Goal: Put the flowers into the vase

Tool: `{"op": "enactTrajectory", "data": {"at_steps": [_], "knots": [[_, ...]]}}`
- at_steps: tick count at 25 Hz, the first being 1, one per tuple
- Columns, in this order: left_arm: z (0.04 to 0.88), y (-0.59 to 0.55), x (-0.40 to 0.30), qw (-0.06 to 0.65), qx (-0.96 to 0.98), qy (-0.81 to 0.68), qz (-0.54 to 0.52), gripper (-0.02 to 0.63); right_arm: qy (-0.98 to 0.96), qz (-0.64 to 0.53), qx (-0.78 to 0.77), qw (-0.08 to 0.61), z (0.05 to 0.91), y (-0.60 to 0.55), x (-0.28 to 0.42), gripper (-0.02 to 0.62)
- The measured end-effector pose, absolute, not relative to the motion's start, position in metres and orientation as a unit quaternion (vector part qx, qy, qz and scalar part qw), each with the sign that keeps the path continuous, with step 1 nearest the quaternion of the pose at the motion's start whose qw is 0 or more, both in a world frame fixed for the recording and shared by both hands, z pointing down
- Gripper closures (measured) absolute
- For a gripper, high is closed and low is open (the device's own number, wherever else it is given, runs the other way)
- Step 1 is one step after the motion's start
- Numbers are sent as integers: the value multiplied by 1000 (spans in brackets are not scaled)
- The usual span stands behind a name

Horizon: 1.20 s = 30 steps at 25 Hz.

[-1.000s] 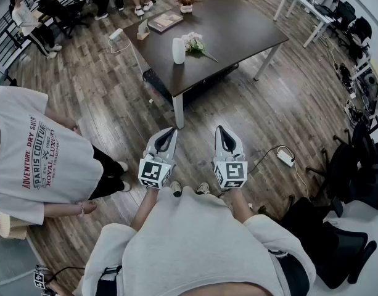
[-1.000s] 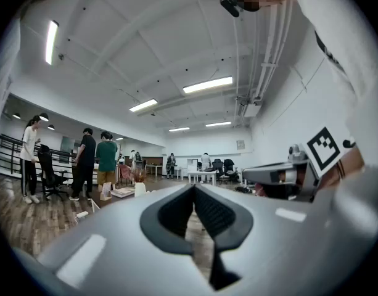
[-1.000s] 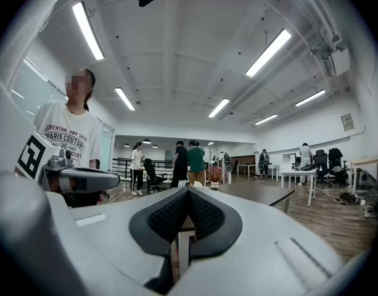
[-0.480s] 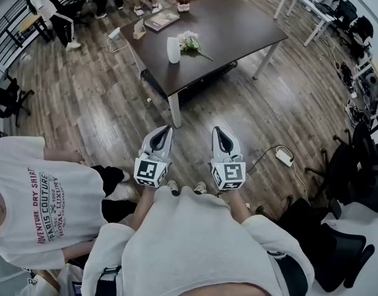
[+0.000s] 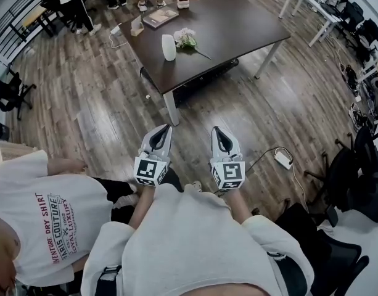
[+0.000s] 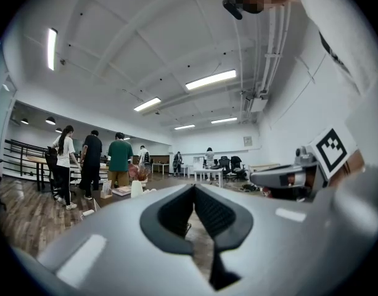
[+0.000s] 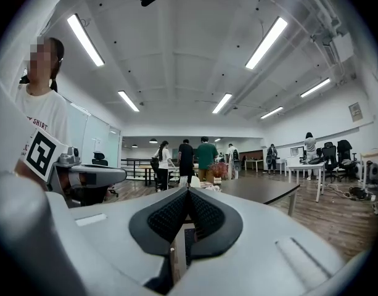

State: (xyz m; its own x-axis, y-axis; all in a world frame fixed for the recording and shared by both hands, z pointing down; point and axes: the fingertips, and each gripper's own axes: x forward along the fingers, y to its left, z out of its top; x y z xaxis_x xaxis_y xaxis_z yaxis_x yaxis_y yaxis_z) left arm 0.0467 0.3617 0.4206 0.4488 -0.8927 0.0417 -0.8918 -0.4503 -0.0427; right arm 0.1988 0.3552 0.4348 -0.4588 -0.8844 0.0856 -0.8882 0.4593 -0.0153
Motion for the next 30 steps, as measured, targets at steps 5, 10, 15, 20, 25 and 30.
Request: {"op": "enactTrajectory", "data": {"at_steps": [5, 10, 15, 20, 25, 30], "knots": [[430, 348, 53, 2, -850, 526, -30, 595, -855, 31, 516, 35, 444, 341, 205, 597], [432, 326, 53, 3, -849, 528, -28, 595, -857, 28, 513, 37, 446, 319, 204, 597], [441, 294, 44, -2, -847, 532, -26, 595, -860, 27, 508, 41, 452, 285, 195, 597], [448, 247, 24, -8, -846, 532, -24, 595, -863, 26, 502, 50, 457, 238, 171, 597], [448, 188, 2, -9, -847, 532, -23, 595, -865, 22, 497, 61, 455, 177, 146, 597], [437, 122, -29, -15, -853, 522, -9, 595, -863, 23, 499, 69, 446, 110, 109, 597]]}}
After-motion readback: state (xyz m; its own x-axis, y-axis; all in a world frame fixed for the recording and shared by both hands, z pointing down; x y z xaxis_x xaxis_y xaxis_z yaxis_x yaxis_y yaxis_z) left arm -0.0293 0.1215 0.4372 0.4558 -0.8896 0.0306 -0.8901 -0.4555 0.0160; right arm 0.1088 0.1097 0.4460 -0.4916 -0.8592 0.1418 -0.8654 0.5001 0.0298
